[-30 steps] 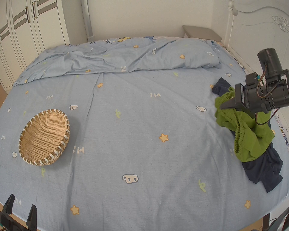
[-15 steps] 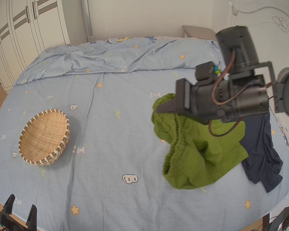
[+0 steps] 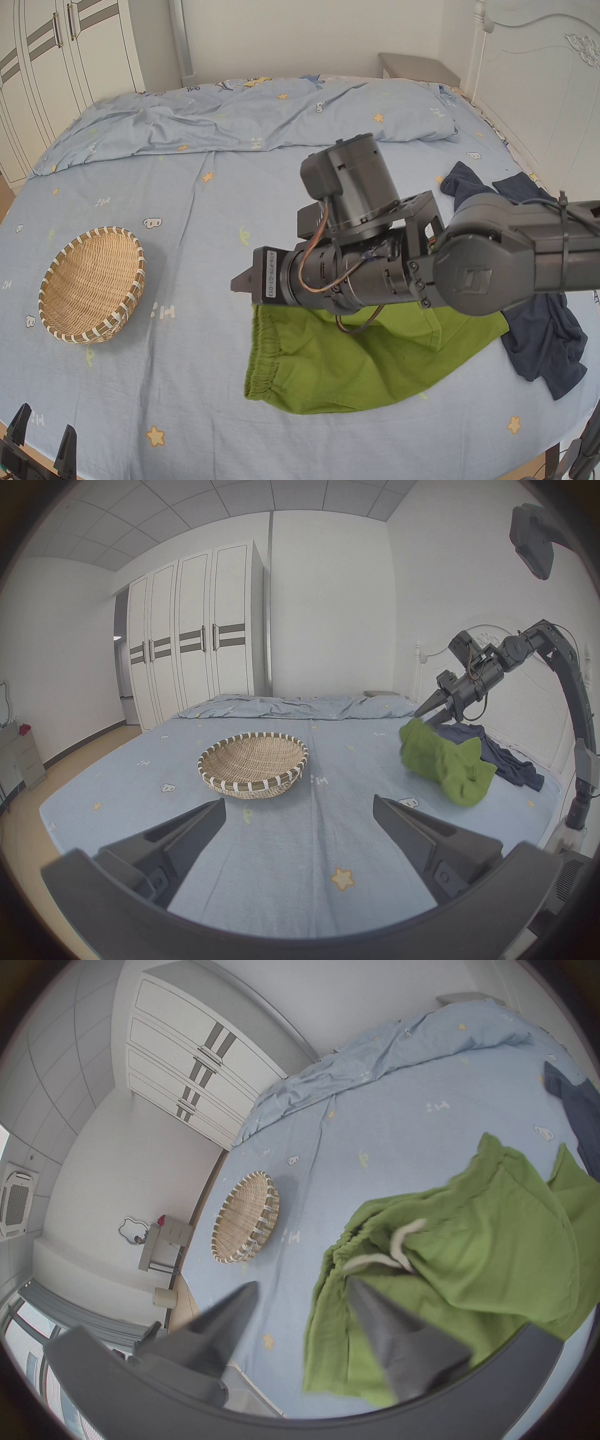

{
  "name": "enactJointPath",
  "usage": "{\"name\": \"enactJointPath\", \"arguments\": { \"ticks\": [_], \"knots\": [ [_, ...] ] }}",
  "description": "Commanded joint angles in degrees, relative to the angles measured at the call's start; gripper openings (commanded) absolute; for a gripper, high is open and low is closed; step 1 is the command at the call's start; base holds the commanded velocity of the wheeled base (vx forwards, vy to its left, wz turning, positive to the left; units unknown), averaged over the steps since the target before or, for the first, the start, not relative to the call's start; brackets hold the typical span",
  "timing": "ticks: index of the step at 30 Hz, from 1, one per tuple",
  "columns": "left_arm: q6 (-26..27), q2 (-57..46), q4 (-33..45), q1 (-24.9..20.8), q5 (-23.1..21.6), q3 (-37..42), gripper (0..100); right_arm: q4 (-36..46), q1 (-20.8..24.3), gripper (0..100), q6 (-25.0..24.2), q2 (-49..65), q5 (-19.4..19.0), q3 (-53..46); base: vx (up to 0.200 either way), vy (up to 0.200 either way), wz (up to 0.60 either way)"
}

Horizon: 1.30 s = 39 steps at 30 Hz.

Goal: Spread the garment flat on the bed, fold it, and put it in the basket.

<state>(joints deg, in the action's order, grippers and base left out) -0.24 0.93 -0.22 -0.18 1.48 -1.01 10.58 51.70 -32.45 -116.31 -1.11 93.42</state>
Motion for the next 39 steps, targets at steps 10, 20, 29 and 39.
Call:
{"name": "enactJointPath", "arguments": {
  "ticks": [10,20,29,39],
  "knots": [
    [-0.02,-0.93,-0.04,0.01,0.11,1.01,100,0.76,-2.22,100,0.28,-3.05,0.05,-0.87,0.000,0.000,0.00],
    [0.07,-0.93,-0.04,0.01,-0.07,1.01,100,-2.85,-18.13,100,0.28,17.08,-10.32,-22.49,0.000,0.000,0.00],
    [0.77,-0.93,-0.04,0.01,-0.51,1.01,100,-17.26,-32.01,100,-0.51,29.12,-20.42,-44.55,0.000,0.000,0.00],
    [1.30,-0.93,-1.36,0.09,-1.04,-2.77,100,-20.34,-37.02,100,-2.70,31.85,-21.57,-54.22,0.000,0.000,0.00]
  ]
}}
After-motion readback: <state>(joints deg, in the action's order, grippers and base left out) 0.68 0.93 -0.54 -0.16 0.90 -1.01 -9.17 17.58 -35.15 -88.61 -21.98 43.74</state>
